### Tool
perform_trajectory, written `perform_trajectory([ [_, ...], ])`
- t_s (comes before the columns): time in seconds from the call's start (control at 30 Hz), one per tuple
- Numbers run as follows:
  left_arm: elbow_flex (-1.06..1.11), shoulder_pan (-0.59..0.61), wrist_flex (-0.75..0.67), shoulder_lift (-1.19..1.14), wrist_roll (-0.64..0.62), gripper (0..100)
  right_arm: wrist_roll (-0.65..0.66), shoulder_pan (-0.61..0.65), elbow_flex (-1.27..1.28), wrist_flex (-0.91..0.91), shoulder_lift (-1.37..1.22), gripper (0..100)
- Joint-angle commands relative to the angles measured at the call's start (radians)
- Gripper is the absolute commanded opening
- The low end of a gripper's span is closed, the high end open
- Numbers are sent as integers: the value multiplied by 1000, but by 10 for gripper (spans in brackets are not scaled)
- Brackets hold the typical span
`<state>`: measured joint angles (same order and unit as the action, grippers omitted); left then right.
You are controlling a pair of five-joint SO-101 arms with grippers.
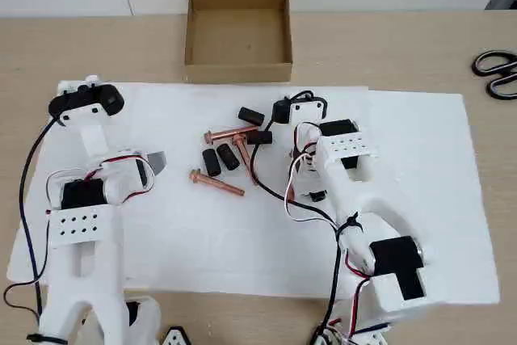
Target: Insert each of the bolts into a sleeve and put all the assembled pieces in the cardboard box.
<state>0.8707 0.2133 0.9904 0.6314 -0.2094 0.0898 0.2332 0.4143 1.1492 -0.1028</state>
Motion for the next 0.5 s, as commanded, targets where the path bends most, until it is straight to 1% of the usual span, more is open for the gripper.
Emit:
perform_trajectory([
  [0.0, 8, 0, -17, 5, 2, 260, 9, -7, 0, -13, 13, 127],
  [0.1, 21, 0, -18, 3, 2, 260, 8, -7, 0, -13, 10, 43],
  [0.17, 21, 0, -18, 3, 2, 260, 6, -8, 0, -13, -4, 6],
  [0.4, 16, -5, -12, 8, 0, 260, 9, -12, -9, -2, -19, 4],
  [0.47, 5, -44, -11, 9, -5, 260, 11, -8, -32, 48, 28, 4],
])
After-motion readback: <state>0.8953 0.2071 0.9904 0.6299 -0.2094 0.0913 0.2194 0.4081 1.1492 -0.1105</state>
